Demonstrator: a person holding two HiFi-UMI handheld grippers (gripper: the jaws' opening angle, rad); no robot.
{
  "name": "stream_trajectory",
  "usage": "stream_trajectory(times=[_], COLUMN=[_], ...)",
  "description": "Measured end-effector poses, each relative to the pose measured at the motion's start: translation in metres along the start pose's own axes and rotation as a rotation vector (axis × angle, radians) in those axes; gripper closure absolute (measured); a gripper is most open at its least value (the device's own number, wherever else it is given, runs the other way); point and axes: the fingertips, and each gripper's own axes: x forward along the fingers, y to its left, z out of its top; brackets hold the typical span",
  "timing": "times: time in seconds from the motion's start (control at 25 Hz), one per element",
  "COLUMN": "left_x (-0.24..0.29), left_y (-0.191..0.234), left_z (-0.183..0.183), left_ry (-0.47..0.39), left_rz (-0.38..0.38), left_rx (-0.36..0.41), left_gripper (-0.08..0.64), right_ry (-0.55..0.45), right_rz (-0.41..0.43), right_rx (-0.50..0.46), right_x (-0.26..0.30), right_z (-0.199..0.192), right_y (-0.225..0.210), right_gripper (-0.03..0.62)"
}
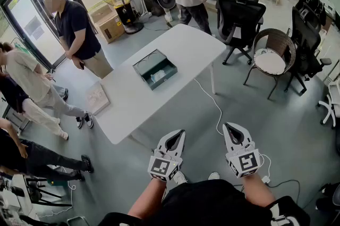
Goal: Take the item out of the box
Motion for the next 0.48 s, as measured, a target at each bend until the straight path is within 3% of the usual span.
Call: stream_trajectory(times=[0.48], left_x=[0.011], left_y=[-0.012], left_z=[-0.001], left_ry=[0.001], left_rz=[0.014], left_rx=[0.013], left_gripper=[0.549], right_ry=[-0.01], right_rz=[0.017], right_rx=[0.018], right_x=[-0.005], right_z=[-0.003], right_y=[-0.014], right_gripper=[0.588])
